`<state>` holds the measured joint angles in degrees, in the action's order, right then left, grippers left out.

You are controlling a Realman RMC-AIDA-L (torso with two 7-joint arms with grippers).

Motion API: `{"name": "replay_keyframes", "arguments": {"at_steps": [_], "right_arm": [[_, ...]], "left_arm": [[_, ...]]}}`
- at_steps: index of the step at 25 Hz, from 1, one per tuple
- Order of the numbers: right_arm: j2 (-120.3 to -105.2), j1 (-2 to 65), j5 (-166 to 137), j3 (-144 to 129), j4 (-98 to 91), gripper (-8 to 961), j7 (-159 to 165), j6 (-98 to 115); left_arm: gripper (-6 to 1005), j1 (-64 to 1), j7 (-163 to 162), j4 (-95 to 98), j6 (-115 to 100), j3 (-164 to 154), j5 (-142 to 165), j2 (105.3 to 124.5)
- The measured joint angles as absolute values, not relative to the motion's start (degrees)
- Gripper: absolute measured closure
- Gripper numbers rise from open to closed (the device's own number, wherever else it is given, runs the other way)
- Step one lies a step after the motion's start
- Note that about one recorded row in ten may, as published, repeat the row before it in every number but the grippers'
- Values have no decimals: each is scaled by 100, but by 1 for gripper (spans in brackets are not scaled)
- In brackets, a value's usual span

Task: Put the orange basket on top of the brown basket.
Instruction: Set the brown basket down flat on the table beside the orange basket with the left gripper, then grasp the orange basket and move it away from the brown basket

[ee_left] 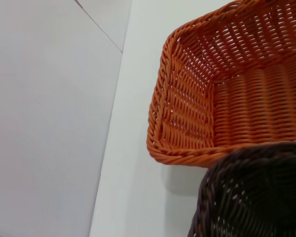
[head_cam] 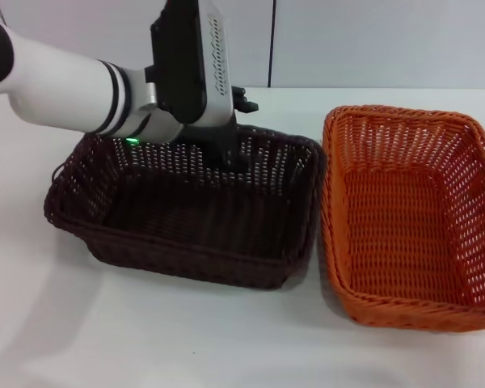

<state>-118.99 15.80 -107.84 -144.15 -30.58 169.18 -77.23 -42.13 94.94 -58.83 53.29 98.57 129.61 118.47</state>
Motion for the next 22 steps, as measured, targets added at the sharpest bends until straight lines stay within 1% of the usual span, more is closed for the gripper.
{"name": "replay_keyframes", "arguments": {"at_steps": [4, 5, 6, 7, 8, 11, 12, 13, 15, 18, 20, 21, 22], "right_arm": [[-11905, 1554, -10784, -14457, -3061, 299, 16919, -7728], [-11907, 1539, -10784, -14475, -3072, 300, 16919, -7728], [-11908, 1535, -10784, -14493, -3078, 300, 16920, -7728], [-11909, 1531, -10784, -14505, -3082, 301, 16920, -7728], [-11911, 1531, -10784, -14517, -3085, 301, 16920, -7724], [-11918, 1530, -10784, -14520, -3080, 303, 16921, -7685], [-11923, 1531, -10784, -14521, -3068, 303, 16922, -7657], [-11923, 1531, -10784, -14521, -3068, 303, 16922, -7657], [-11925, 1541, -10784, -14528, -3069, 304, 16922, -7650], [-11926, 1576, -10784, -14536, -3097, 306, 16924, -7676], [-11925, 1595, -10784, -14536, -3103, 307, 16925, -7681], [-11922, 1618, -10796, -14535, -3104, 307, 16925, -7687], [-11921, 1682, -10831, -14536, -3103, 308, 16926, -7693]], "left_arm": [[234, -4046, 9350, -6114, 4661, 9462, 12963, 11847], [227, -3845, 9317, -6430, 4040, 9299, 12915, 11849], [220, -3845, 9317, -6430, 4040, 9299, 12915, 11849], [212, -3622, 9296, -6731, 3209, 9105, 12767, 11854], [205, -3622, 9296, -6731, 3209, 9105, 12767, 11854], [198, -3292, 9049, -7035, 1109, 8672, 12262, 11857], [198, -3027, 8637, -7230, -533, 8230, 11853, 11844], [198, -3027, 8637, -7230, -533, 8230, 11853, 11844], [198, -2772, 8178, -7392, -1665, 7882, 11720, 11831], [198, -2046, 6646, -7576, -4051, 7118, 12245, 11805], [198, -1706, 5923, -7467, -4964, 6887, 12828, 11800], [198, -1706, 5923, -7467, -4964, 6887, 12828, 11800], [198, -1171, 4630, -7003, -6211, 6729, 13805, 11797]]}}
